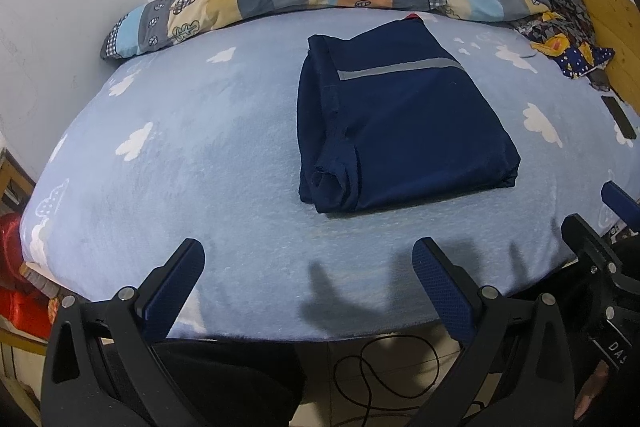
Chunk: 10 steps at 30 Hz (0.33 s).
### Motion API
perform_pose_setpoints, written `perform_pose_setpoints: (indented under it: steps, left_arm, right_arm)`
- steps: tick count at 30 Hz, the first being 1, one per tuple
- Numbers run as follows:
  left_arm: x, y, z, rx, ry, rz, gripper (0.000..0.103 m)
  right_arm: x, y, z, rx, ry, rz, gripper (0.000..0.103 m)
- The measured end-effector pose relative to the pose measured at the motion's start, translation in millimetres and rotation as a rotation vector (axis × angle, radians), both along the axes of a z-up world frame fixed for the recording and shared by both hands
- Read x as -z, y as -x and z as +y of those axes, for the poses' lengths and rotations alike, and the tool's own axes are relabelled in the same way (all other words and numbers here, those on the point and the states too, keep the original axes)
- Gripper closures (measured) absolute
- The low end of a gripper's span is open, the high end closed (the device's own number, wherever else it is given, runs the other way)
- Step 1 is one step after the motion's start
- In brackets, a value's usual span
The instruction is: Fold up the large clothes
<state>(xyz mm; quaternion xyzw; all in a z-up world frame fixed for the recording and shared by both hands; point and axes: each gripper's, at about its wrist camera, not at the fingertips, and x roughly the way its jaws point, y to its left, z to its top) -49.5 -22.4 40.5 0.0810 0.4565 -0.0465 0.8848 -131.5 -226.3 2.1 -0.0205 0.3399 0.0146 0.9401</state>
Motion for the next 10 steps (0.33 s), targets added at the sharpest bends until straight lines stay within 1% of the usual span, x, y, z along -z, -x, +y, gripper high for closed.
perform_pose_setpoints:
  steps: [3, 5, 6, 8, 10]
  left_arm:
    - [0.4, -3.3, 9.3, -0.012, 0.044, 0.026, 0.000]
    - [3.3, -7.5, 17.8, -0.023, 0.088, 0.063, 0.000]
    - [4.8, -9.7, 24.3, -0.029, 0.128, 0.085, 0.000]
    - [3.6, -9.9, 35.4, -0.057, 0.175, 0.084, 0.000]
    - [1.1, -11.4, 42.4, -0.075, 0.189, 0.081, 0.000]
  right_arm:
    - [-0.1, 0.6, 2.0, -0.004, 0.001, -0.005, 0.023]
    - [-0.7, 1.8, 3.4, -0.006, 0.003, -0.011, 0.023]
    - [-1.1, 2.4, 3.7, -0.007, 0.004, -0.014, 0.023]
    - [-1.6, 3.3, 3.0, -0.006, 0.004, -0.020, 0.023]
    - [-2.2, 3.2, 2.3, -0.004, -0.002, -0.019, 0.023]
